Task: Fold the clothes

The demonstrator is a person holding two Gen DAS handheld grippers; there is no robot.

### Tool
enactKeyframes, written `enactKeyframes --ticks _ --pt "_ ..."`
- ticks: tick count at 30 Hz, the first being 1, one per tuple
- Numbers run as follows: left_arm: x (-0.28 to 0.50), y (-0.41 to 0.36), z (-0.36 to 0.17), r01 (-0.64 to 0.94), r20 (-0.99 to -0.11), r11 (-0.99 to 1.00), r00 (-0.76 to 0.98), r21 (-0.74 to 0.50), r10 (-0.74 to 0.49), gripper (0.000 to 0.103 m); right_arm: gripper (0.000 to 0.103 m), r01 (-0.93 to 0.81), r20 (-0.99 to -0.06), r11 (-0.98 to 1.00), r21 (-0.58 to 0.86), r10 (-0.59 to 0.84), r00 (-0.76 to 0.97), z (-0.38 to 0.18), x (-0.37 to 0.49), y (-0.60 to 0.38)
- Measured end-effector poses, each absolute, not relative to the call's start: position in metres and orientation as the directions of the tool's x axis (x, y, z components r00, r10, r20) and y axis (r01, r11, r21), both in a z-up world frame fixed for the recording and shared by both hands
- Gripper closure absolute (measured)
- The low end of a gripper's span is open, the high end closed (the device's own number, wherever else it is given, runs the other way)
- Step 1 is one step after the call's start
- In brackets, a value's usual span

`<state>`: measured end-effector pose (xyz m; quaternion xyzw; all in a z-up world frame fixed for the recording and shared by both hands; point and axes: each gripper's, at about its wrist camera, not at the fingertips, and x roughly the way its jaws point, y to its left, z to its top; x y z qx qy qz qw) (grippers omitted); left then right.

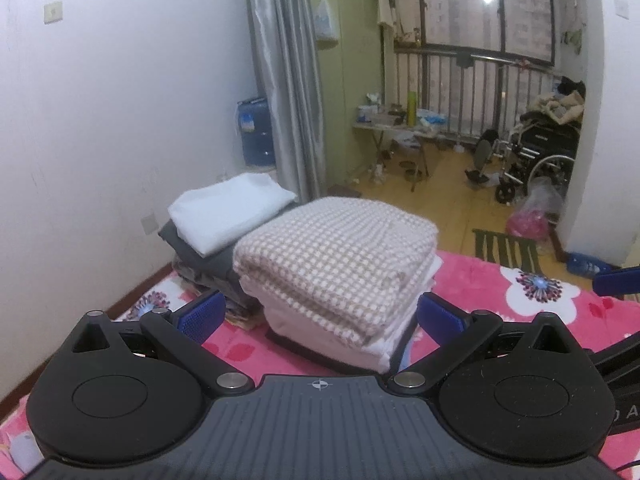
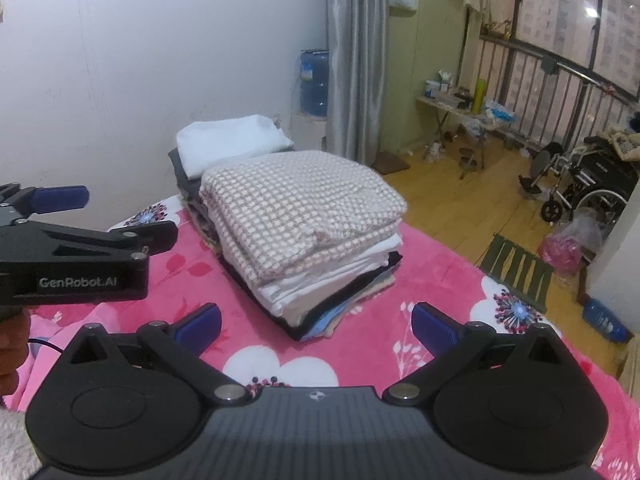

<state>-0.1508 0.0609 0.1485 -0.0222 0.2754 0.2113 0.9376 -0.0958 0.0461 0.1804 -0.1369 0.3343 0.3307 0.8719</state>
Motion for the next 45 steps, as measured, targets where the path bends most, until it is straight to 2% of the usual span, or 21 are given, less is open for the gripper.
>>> enactKeyframes --ticks 14,27,34,45 --pt "-0.151 0.055 0.151 -0.402 -0.499 0.911 0.773 0.095 0.393 0.000 0.000 -0.679 -0.665 0.733 -0.030 0.493 0.561 0.183 -0.101 0.048" --pt "-0.149 0.057 0.150 -0.400 -0.503 0.911 0.769 0.105 0.395 0.000 0.000 -0.673 -0.688 0.737 -0.068 0.454 0.566 0.175 -0.100 0.053" --pt "-0.148 0.059 0.149 -0.394 -0.517 0.914 0.765 0.096 0.384 0.000 0.000 -0.682 -0.674 0.713 -0.162 0.425 0.604 0.168 -0.106 0.059" --pt "-0.147 0.064 0.146 -0.388 -0.541 0.919 0.758 0.074 0.364 0.000 0.000 -0.671 -0.683 0.720 -0.178 0.400 0.611 0.164 -0.102 0.059"
